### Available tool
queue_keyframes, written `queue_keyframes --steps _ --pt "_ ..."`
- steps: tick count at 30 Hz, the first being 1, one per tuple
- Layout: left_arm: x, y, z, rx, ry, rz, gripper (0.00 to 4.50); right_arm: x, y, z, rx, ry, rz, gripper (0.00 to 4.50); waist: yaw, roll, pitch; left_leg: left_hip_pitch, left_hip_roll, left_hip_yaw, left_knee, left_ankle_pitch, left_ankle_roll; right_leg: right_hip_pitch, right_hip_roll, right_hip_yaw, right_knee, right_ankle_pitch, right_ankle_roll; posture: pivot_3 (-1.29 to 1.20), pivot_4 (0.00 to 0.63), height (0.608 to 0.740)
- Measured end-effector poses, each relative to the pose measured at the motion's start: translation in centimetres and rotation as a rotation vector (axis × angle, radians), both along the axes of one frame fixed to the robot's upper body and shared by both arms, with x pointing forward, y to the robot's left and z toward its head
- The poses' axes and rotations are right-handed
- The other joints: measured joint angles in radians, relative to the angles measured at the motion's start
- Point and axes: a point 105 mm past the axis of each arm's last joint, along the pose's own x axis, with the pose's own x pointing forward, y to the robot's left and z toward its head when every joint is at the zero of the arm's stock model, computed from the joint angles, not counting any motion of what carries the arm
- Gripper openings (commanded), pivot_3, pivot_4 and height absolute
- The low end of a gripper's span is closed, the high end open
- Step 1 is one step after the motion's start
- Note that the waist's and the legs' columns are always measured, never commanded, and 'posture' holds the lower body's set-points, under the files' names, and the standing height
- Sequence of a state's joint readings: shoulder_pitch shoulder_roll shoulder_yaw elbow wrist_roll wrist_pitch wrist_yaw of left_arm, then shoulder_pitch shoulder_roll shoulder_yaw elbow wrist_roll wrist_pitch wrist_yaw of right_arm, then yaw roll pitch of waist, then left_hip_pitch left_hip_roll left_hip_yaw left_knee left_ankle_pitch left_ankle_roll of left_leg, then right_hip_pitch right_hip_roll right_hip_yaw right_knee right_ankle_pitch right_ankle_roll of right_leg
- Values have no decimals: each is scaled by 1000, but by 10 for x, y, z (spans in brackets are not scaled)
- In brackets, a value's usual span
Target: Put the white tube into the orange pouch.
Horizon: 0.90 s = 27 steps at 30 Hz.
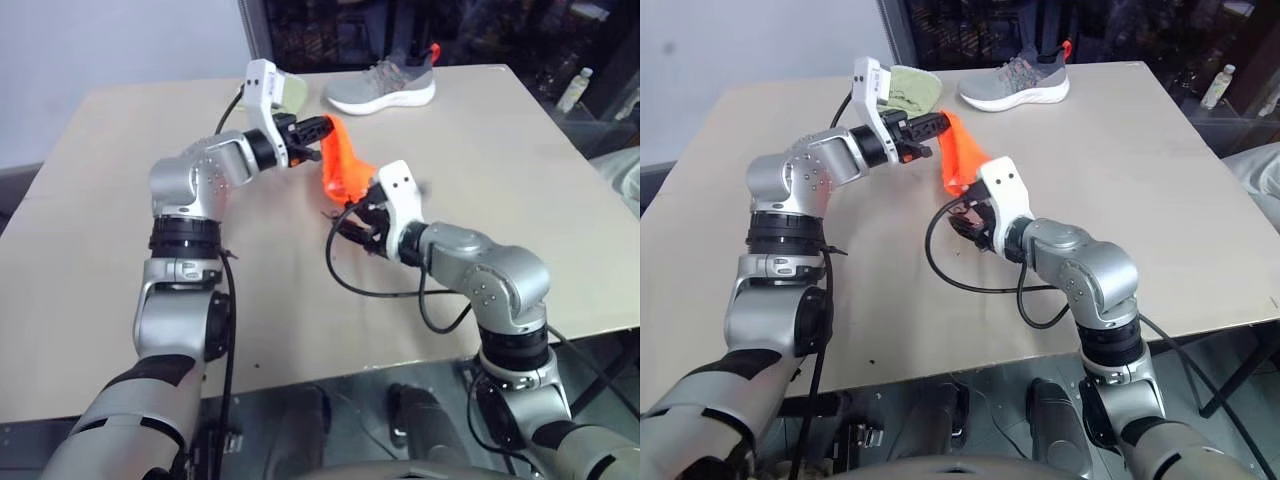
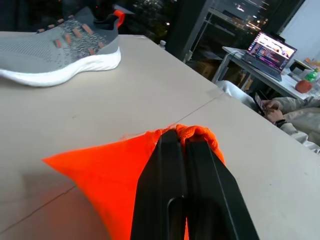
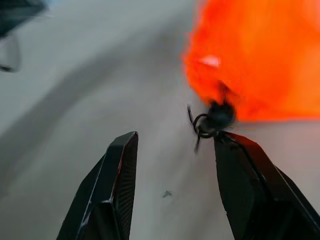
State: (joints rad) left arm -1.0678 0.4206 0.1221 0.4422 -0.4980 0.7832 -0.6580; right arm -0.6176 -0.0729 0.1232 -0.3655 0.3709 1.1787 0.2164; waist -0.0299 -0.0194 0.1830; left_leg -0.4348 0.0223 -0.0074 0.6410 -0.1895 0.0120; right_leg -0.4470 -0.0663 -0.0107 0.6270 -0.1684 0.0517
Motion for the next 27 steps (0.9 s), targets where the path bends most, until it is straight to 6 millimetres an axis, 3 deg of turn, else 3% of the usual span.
queue_keyframes --steps 5,11,14,17,25,27 --pt "0 1 0 -6 3 5 0 12 -4 -9 -22 -5 -48 2419 -5 0 0 1 1 -1 0 0 0 0 2 1 0 0 1 0 150 740" --pt "1 3 2 -15 1 15 0 20 -12 -6 20 -20 -86 2419 -7 0 0 1 1 0 0 0 0 0 2 1 1 0 1 0 150 740" --pt "1 5 3 -22 -1 21 0 23 -5 -15 35 7 -60 2419 -10 0 0 1 1 -1 0 0 0 0 2 1 1 0 1 0 150 740" --pt "1 4 3 -23 -1 28 0 23 15 -25 55 37 0 2419 -11 0 0 1 1 -1 0 0 0 0 2 1 1 0 0 0 150 740" --pt "-1 3 11 -23 -26 37 0 27 26 -17 99 -12 48 2419 -9 0 0 1 1 0 0 0 0 0 2 1 1 1 1 0 150 740" --pt "-1 3 11 -22 -29 40 0 28 26 -17 104 -14 49 1659 -9 0 0 1 1 0 0 0 0 0 2 1 1 1 0 0 150 740"
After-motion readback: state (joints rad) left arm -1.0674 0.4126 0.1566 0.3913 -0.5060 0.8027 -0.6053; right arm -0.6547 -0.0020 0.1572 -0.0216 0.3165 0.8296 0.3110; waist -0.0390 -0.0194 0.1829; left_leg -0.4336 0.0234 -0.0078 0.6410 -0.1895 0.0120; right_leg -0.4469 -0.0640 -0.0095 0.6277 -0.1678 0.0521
